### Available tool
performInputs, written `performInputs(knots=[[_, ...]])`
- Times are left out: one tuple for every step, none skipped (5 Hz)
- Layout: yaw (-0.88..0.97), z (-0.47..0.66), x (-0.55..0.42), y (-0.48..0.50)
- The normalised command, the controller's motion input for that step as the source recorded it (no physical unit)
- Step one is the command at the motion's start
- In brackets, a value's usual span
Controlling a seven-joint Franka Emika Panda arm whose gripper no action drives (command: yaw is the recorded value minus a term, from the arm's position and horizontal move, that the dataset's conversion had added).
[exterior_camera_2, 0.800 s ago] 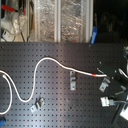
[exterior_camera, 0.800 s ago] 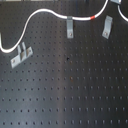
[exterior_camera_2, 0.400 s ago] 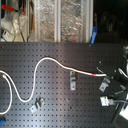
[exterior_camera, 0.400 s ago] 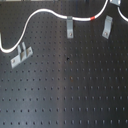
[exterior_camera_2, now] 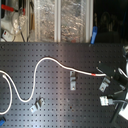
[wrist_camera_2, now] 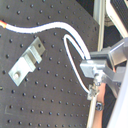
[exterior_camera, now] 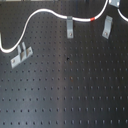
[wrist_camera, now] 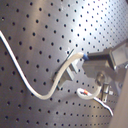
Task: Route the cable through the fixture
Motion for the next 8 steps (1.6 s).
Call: performInputs(knots=[[0.00,0.07,0.126,0.302],[0.00,0.04,0.161,0.362],[0.00,0.00,0.119,0.390],[0.00,0.00,0.072,0.385],[0.00,0.00,0.038,0.365],[0.00,0.00,-0.043,0.298],[0.07,0.03,-0.254,0.267],[0.08,0.02,-0.267,0.248]])
